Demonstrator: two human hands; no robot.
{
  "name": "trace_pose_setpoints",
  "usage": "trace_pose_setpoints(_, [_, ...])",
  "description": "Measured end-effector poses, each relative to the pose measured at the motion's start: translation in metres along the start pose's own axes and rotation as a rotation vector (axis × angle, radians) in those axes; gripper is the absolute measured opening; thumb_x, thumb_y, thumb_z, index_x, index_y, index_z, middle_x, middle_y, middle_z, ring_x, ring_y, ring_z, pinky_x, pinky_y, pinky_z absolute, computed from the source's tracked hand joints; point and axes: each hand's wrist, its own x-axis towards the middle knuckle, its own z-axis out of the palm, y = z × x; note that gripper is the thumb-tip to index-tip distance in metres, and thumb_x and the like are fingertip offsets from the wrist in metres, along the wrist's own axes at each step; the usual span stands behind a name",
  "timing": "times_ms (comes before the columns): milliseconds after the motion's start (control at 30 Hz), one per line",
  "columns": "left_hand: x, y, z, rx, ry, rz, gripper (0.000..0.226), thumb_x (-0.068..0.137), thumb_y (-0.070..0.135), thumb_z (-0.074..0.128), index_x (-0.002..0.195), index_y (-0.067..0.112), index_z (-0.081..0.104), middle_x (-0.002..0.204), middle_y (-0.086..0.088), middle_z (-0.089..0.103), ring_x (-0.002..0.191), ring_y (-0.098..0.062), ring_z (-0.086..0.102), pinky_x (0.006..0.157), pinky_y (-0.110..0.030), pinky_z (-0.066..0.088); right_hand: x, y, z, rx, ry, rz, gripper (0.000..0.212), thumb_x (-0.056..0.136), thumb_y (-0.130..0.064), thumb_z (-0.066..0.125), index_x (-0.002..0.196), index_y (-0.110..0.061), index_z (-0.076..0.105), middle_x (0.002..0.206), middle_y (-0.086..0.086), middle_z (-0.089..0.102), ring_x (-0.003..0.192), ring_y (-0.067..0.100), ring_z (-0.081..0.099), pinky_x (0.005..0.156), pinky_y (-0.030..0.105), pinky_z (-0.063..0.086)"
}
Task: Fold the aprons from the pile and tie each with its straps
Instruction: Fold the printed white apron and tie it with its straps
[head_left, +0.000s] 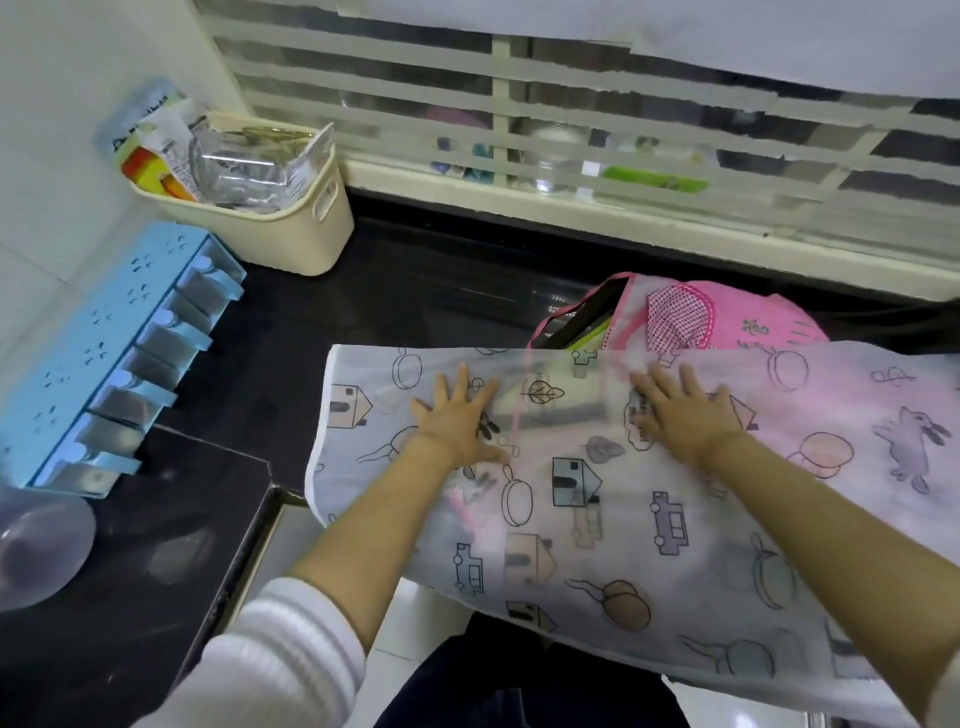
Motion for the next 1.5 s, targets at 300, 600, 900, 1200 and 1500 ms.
trace_pose_setpoints(300, [-0.007, 0.039, -0.016, 0.087, 0.019, -0.136, 0.097, 0.082, 0.036, 0.069, 0.151, 0.025, 0.002, 0.156, -0.016, -0.010, 0.141, -0.038, 0.007, 0.107, -0.055, 0.024, -0.004, 0.074, 0.009, 0.121, 0.018, 0.173, 0.059, 0.100, -0.043, 0.025, 0.151, -0.021, 0.002, 0.159, 0.000, 0.000, 0.145, 0.027, 0.006, 0.108, 0.053, 0.028])
trace_pose_setpoints(600, [-0.019, 0.195, 0.027, -0.090, 0.280, 0.381, 0.053, 0.094, 0.015, 0.046, 0.144, 0.011, 0.031, 0.150, -0.017, 0.022, 0.132, -0.034, 0.029, 0.101, -0.045, 0.033, -0.048, 0.072, 0.029, 0.151, 0.131, -0.206, 0.060, 0.102, -0.024, 0.033, 0.151, -0.016, -0.001, 0.159, -0.002, -0.006, 0.146, 0.017, 0.000, 0.117, 0.039, 0.007])
trace_pose_setpoints(900, [-0.012, 0.251, 0.047, 0.156, 0.078, 0.101, 0.064, 0.095, 0.034, 0.044, 0.148, 0.020, 0.012, 0.157, -0.008, 0.001, 0.141, -0.040, 0.005, 0.107, -0.062, 0.021, -0.069, 0.218, 0.051, 0.016, 0.109, -0.020, 0.055, 0.103, -0.032, 0.023, 0.151, -0.015, 0.001, 0.159, 0.003, -0.004, 0.146, 0.021, 0.002, 0.116, 0.044, 0.010])
trace_pose_setpoints(1200, [0.010, 0.343, 0.013, -0.082, 0.302, 0.286, 0.056, 0.092, 0.018, 0.049, 0.144, 0.015, 0.028, 0.151, -0.009, 0.020, 0.133, -0.029, 0.029, 0.103, -0.041, 0.034, -0.070, 0.292, 0.045, 0.729, 0.379, -0.003, 0.037, 0.100, -0.014, 0.040, 0.135, -0.003, 0.040, 0.135, 0.016, 0.043, 0.117, 0.030, 0.047, 0.097, 0.034, 0.036])
trace_pose_setpoints(1500, [0.039, 0.398, 0.021, -0.059, 0.053, 0.225, 0.062, 0.101, 0.040, 0.031, 0.151, 0.027, -0.002, 0.157, -0.004, -0.018, 0.145, -0.031, -0.012, 0.113, -0.061, 0.000, -0.035, 0.345, 0.042, 0.742, 0.162, 0.014, 0.044, 0.101, -0.021, 0.039, 0.142, -0.006, 0.035, 0.146, 0.015, 0.036, 0.130, 0.029, 0.039, 0.105, 0.030, 0.029])
